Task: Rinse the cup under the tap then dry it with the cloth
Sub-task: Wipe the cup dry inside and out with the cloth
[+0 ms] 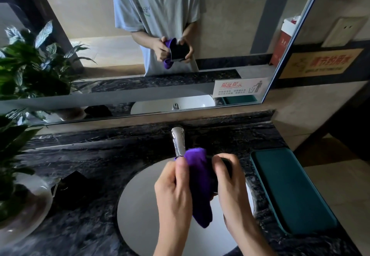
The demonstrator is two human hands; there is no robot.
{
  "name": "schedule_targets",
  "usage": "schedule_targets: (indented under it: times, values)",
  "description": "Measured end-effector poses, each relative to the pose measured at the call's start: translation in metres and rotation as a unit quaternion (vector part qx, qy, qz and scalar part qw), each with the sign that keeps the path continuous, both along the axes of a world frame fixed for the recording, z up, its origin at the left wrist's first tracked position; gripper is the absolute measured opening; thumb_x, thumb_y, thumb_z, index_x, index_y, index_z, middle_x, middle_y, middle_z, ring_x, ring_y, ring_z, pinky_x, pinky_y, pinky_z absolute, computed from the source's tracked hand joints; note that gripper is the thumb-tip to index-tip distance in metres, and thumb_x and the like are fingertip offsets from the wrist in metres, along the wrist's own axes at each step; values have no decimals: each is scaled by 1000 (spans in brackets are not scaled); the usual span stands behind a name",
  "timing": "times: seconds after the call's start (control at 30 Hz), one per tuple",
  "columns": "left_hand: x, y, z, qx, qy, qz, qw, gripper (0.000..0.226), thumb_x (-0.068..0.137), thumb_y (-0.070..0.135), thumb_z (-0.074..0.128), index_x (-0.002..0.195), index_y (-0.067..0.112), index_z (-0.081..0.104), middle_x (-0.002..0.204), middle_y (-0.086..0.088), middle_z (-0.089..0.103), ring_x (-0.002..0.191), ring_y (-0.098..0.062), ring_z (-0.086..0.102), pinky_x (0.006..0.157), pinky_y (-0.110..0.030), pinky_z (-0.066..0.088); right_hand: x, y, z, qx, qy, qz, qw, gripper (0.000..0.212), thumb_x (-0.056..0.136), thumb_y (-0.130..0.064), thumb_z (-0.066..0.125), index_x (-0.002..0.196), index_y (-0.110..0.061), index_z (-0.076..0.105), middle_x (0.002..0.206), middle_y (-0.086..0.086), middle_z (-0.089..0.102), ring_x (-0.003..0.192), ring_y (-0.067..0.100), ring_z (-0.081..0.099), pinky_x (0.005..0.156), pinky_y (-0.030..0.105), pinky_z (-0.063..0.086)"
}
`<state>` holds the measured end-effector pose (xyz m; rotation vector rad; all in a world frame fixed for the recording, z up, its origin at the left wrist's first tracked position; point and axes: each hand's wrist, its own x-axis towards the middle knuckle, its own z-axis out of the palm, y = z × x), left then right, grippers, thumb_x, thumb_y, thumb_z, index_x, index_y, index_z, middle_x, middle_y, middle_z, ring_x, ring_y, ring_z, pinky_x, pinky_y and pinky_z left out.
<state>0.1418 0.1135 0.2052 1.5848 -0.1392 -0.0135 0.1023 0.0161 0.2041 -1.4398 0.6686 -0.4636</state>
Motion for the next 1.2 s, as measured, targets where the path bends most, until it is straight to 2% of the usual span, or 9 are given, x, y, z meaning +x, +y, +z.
schedule_targets:
  times: [0.07,0.17,0.43,0.63,0.77,0.9,1.0,1.1,1.2]
  values:
    - [-8,1,5,8,-19,-40,999,18,84,47,64,102,42,63,87,11,75,67,-2,69,61,-10,49,1,-4,2,-11,8,16,1000,13,103,-25,54,97,-15,61,73,2,66,55,8,61,46,24,49]
    - [-11,3,7,12,-59,-68,996,62,69,48,70,123,53,39,103,29,70,80,-1,72,67,-5,48,2,-8,3,13,6,31,999,20,101,-33,55,95,-16,64,79,7,69,64,11,67,51,26,54]
    - [10,18,7,108,-189,-234,948,80,81,42,75,149,57,36,70,1,65,55,-3,51,60,-14,45,-4,-15,6,125,51,95,986,30,98,-34,47,76,-19,61,67,-4,61,53,7,57,46,23,40]
    - [18,8,7,-1,-70,-86,994,24,90,19,62,102,32,78,90,8,79,74,-4,67,70,-15,50,-16,-10,-6,-51,-64,140,987,38,86,-48,60,121,-32,58,103,-12,71,92,5,69,73,17,55]
    - [15,8,9,-29,-39,-88,995,17,90,27,63,93,31,79,82,5,78,68,-4,63,66,-19,49,-8,-3,-10,-148,-103,72,981,32,88,-48,53,107,-25,63,86,-3,70,76,12,65,63,23,51]
    - [4,11,3,17,-130,-93,987,18,82,35,67,96,37,77,71,11,74,59,2,59,57,-18,49,9,-6,-4,36,-66,48,996,35,84,-42,55,81,-7,61,71,3,61,69,16,56,56,27,44]
    - [2,17,-4,70,-170,-124,975,22,81,32,69,102,34,74,76,15,74,60,-1,63,61,-14,48,11,-9,-10,198,29,101,975,48,79,-51,55,89,-5,66,86,20,69,83,31,66,74,41,50]
    - [3,15,-4,20,-109,-50,993,11,80,34,67,87,31,74,72,12,72,62,1,62,63,-11,46,6,-6,-12,79,25,138,987,62,78,-64,52,112,-13,65,111,25,68,93,18,68,80,39,51]
    - [16,15,-5,-46,15,25,998,10,80,28,67,75,21,72,62,8,62,59,-3,50,65,-28,43,-3,1,-15,-159,-31,187,969,44,84,-58,56,127,-46,53,121,-3,66,114,4,63,95,23,48]
